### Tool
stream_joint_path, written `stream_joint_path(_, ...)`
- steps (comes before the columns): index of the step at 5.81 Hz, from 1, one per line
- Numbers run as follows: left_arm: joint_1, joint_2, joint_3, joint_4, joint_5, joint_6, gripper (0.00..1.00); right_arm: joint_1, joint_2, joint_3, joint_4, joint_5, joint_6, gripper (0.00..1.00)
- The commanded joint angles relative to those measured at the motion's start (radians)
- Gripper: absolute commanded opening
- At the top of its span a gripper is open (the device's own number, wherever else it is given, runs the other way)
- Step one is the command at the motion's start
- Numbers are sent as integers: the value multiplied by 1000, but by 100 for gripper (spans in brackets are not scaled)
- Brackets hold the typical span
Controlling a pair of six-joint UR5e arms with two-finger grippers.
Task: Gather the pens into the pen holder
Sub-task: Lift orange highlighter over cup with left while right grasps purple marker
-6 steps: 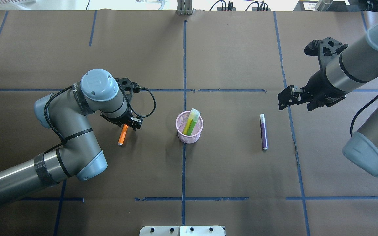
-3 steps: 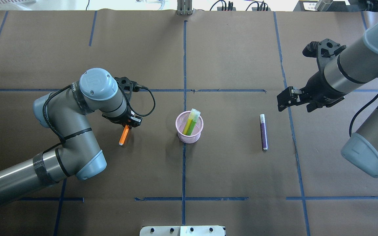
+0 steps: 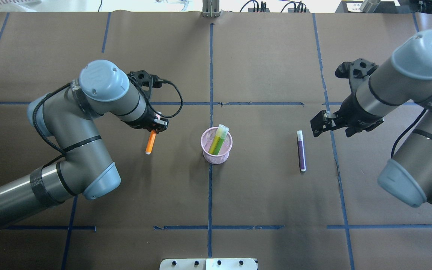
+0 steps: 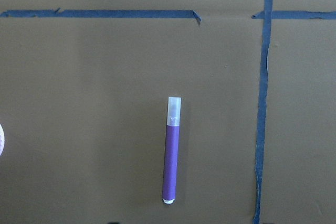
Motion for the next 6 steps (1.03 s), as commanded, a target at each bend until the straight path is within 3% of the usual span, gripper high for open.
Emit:
stream_joint_path(1, -8, -19, -70, -66, 45, -115, 0, -49, 3, -31, 5, -24, -8, 95)
stream_joint_path(3, 33, -22, -152, -147, 247, -264, 0, -72, 21, -60, 8, -55, -7, 98)
stream_joint_path(5, 262, -11, -137, -349, 741, -300, 0, -80, 54, -100, 8, -66, -7, 98)
stream_joint_path(6, 268, -4, -132, -437, 770, -298, 1, -83, 61, -122, 10, -66, -7, 98)
